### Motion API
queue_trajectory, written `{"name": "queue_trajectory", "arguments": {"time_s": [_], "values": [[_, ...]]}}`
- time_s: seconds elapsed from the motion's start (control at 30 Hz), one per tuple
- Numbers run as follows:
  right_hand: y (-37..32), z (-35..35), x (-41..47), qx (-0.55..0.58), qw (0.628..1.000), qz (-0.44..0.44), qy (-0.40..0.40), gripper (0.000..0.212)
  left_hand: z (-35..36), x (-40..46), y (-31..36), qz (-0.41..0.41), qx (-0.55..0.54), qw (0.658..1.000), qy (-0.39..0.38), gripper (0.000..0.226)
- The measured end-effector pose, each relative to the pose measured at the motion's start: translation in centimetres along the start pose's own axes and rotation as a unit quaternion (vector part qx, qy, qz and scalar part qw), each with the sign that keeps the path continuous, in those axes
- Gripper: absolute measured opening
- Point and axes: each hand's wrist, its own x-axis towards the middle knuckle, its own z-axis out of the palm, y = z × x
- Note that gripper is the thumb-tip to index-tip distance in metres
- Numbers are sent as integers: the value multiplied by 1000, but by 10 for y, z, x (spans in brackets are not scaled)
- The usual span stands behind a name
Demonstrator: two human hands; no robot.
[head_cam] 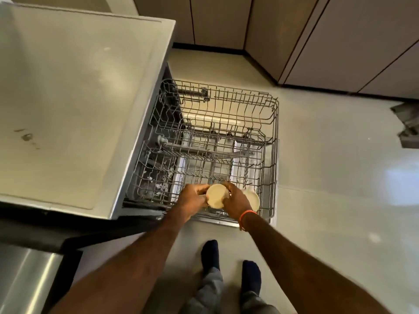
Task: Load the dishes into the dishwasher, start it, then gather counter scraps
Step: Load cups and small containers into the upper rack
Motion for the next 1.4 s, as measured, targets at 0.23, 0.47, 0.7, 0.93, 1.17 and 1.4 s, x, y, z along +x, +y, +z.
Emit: {"name": "queue_trajectory", "arguments": {"time_s": [0.23, 0.47, 0.7, 0.93, 1.17, 1.4], "values": [[-1, 16, 20, -43, 998, 52, -18, 67, 0, 25, -2, -4, 137, 989, -51, 47], [-13, 10, 12, -100, 994, 45, -18, 71, -2, 8, 10, 22, 178, 983, -25, 61], [-47, -17, -22, -139, 990, -22, -3, 68, -15, -45, 40, 57, 188, 980, 32, 57], [-107, -53, -82, -184, 970, -161, -8, 56, -43, -147, 72, 127, 170, 969, 124, 64], [-155, -36, -150, -251, 917, -305, -48, 65, -70, -250, 51, 120, 150, 941, 278, 78], [-188, 34, -215, -297, 844, -429, -123, 34, -83, -361, -25, 75, 127, 874, 463, 45]]}}
